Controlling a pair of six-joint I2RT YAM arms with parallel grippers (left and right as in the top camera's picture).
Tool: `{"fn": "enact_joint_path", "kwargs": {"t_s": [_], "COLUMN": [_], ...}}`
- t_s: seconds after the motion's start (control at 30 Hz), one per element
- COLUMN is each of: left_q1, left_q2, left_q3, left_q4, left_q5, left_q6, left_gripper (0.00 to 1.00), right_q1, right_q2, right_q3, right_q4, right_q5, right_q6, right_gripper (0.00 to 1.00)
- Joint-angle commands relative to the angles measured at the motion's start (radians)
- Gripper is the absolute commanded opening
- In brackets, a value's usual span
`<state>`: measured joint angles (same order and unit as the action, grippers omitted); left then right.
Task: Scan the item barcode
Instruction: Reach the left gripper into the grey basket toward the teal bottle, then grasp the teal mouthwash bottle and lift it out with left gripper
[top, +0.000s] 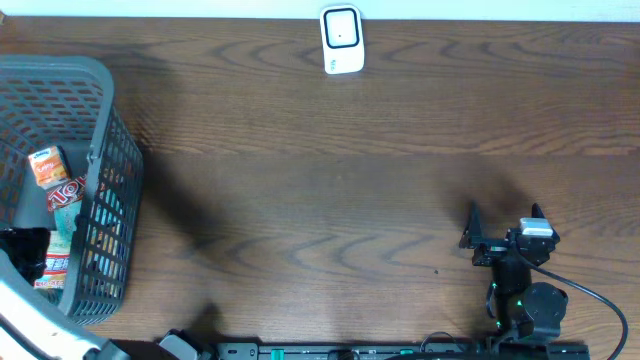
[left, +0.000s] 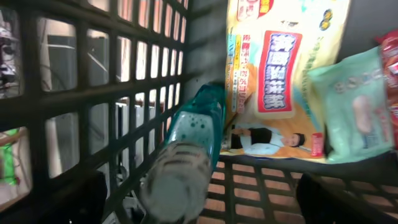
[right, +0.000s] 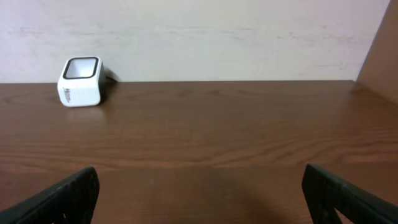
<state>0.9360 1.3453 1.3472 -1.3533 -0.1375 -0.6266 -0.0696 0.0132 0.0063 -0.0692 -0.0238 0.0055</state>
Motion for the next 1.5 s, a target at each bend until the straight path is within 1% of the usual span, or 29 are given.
{"fn": "enact_joint_path", "kwargs": {"t_s": [0.0, 0.33, 0.73, 0.77, 0.8, 0.87, 0.9, 0.97, 1.13, 1.17, 1.27, 1.47], "left_q1": [0.012, 0.036, 0.036, 0.036, 0.036, 0.036, 0.036, 0.036, 0.036, 0.036, 0.036, 0.036], "left_q2": [0.035, 0.119, 0.123, 0.123, 0.123, 0.123, 0.123, 0.123, 0.123, 0.123, 0.122, 0.103], "left_q3": [-0.045, -0.123, -0.251, -0.261, -0.268, -0.272, -0.272, -0.272, -0.27, -0.267, -0.243, -0.188], "left_q4": [0.0, 0.031, 0.135, 0.145, 0.152, 0.16, 0.163, 0.167, 0.174, 0.174, 0.169, 0.162], "left_q5": [-0.022, -0.021, -0.009, -0.009, -0.009, -0.01, -0.01, -0.01, -0.009, -0.009, 0.0, 0.048], "left_q6": [0.005, 0.017, 0.016, 0.016, 0.016, 0.017, 0.017, 0.016, 0.016, 0.016, 0.016, 0.016], "left_gripper": [0.98, 0.98, 0.98, 0.99, 0.97, 0.82, 0.72, 0.6, 0.4, 0.37, 0.33, 0.3], "right_q1": [0.004, 0.004, 0.004, 0.004, 0.004, 0.004, 0.004, 0.004, 0.004, 0.004, 0.004, 0.004], "right_q2": [-0.001, -0.001, -0.001, -0.001, -0.001, -0.001, -0.001, -0.001, -0.001, -0.001, -0.001, -0.001], "right_q3": [0.0, -0.001, -0.001, -0.001, -0.001, -0.001, -0.001, -0.001, -0.001, -0.001, -0.001, -0.001], "right_q4": [-0.004, -0.004, -0.004, -0.004, -0.004, -0.004, -0.004, -0.004, -0.004, -0.004, -0.004, -0.004], "right_q5": [-0.005, -0.005, -0.005, -0.005, -0.005, -0.005, -0.005, -0.005, -0.005, -0.005, -0.005, -0.005], "right_q6": [-0.014, -0.014, -0.014, -0.014, -0.014, -0.014, -0.014, -0.014, -0.014, -0.014, -0.014, -0.014], "right_gripper": [0.99, 0.99, 0.99, 0.99, 0.99, 0.99, 0.99, 0.99, 0.99, 0.99, 0.99, 0.99]}}
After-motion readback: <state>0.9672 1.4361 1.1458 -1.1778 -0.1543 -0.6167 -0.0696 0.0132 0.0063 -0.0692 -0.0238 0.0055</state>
